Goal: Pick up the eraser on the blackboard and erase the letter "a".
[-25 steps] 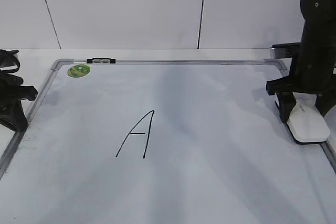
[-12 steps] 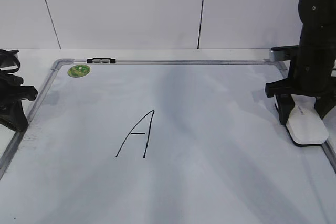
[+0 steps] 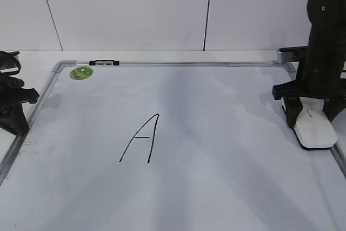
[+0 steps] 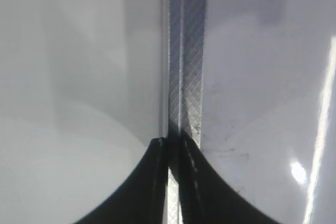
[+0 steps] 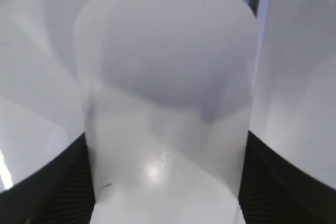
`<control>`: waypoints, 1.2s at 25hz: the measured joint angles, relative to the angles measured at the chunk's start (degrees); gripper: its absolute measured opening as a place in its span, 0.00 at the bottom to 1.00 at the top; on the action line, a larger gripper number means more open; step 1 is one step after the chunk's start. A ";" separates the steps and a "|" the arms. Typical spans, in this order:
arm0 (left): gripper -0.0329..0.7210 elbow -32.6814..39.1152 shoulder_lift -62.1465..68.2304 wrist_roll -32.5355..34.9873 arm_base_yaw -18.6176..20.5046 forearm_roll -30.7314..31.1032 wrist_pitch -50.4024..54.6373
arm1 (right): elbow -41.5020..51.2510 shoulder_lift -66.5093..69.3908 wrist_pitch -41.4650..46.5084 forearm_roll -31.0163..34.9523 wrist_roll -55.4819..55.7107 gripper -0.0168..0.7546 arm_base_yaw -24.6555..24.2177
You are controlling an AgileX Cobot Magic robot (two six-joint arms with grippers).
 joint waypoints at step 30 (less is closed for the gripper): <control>0.10 0.00 0.00 0.00 0.00 -0.09 0.00 | -7.30 0.00 0.42 -0.28 0.44 0.90 0.00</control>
